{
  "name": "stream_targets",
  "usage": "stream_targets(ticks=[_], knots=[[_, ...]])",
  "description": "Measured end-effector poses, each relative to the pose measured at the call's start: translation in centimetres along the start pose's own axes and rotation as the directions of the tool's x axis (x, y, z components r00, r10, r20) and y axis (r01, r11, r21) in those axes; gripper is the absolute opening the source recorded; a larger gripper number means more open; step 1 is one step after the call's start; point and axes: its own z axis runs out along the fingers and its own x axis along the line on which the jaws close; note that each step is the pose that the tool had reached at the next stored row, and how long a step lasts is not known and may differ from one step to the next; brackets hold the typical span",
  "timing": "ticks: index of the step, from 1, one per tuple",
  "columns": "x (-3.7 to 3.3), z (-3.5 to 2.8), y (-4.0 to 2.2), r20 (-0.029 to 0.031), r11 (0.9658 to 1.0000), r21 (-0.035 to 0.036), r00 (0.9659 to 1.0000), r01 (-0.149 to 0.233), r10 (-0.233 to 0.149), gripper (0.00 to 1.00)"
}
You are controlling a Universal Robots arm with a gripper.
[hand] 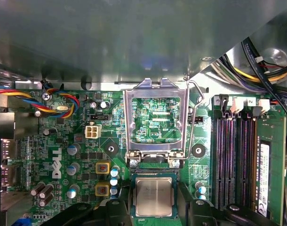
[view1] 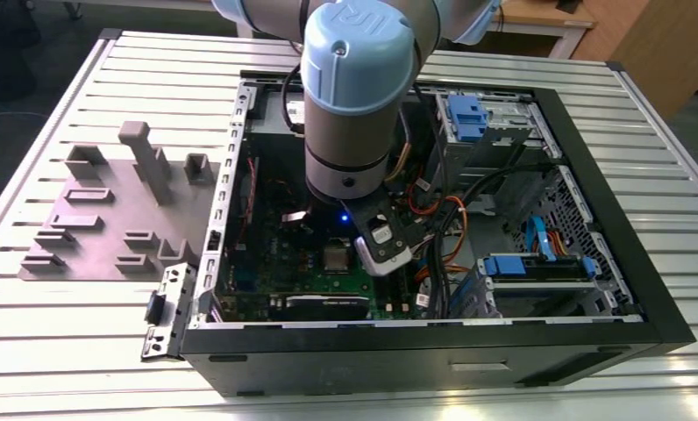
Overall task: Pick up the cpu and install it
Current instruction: 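Place the cpu into insertion slot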
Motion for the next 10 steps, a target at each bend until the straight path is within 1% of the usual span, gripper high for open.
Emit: stream_targets(ticks=[8,9,10], knots=[[-0.02,0.06,0.01,0.0005,1.0000,-0.0010,1.0000,0.000,0.000,0.48],[-0.02,0.06,0.01,0.0004,1.0000,-0.0008,1.0000,0.000,0.000,0.54],[-0.02,0.06,0.01,0.0005,1.0000,-0.0008,1.0000,0.000,0.000,0.54]])
